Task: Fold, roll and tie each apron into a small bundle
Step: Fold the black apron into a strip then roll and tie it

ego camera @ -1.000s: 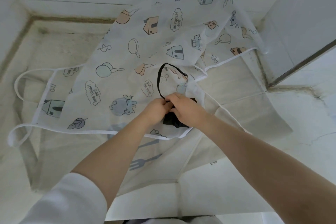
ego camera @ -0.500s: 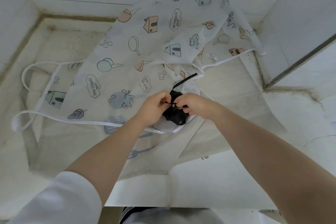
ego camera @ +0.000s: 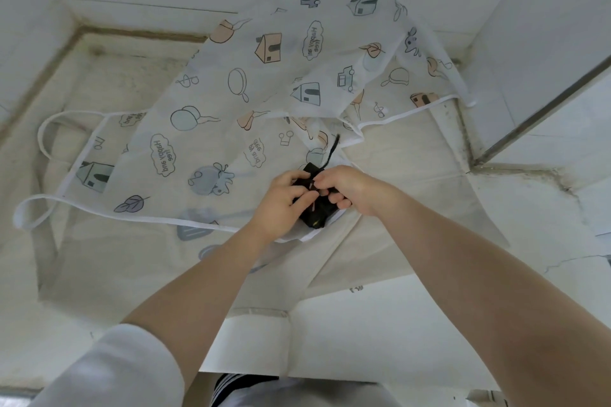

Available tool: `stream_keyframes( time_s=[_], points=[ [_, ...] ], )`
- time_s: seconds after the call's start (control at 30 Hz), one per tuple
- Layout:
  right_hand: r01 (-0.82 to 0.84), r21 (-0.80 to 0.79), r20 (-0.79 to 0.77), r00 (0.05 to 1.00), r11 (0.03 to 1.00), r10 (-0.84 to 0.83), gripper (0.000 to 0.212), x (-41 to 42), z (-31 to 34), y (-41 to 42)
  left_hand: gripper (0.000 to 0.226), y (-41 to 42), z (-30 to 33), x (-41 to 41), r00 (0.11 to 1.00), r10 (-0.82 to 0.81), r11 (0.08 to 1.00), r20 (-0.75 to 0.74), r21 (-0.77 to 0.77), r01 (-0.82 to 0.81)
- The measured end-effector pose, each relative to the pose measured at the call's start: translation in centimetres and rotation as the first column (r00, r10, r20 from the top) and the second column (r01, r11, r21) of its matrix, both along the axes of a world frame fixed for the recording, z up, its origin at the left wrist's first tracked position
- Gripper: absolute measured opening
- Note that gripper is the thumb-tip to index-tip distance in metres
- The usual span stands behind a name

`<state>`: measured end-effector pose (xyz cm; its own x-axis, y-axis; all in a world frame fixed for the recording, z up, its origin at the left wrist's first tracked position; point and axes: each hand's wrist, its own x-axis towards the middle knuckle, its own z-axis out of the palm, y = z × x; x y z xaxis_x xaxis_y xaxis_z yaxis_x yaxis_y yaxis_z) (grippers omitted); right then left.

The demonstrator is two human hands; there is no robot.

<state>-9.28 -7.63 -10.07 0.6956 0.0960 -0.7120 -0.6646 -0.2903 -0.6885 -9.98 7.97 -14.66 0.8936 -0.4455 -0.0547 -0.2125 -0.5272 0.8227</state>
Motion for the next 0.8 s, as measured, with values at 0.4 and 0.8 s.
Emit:
stream_keyframes(
  time_s=[0.4,0.8],
  points=[
    [-0.103,-0.461,0.299,0.917,0.881,0.263,0.028,-0.9,-1.9,-2.5,0.028,1.6,2.2,3.0,0.992,-0.115,0.551,0.059,0.834,0.014],
    [0.013,-0.413,0.272,0.956,0.911,0.11,0.024,-1.0,-1.5,-4.3,0.023,-1.3,4.1,2.9,0.528,0.339,0.481,-0.779,-0.339,-0.809]
  ],
)
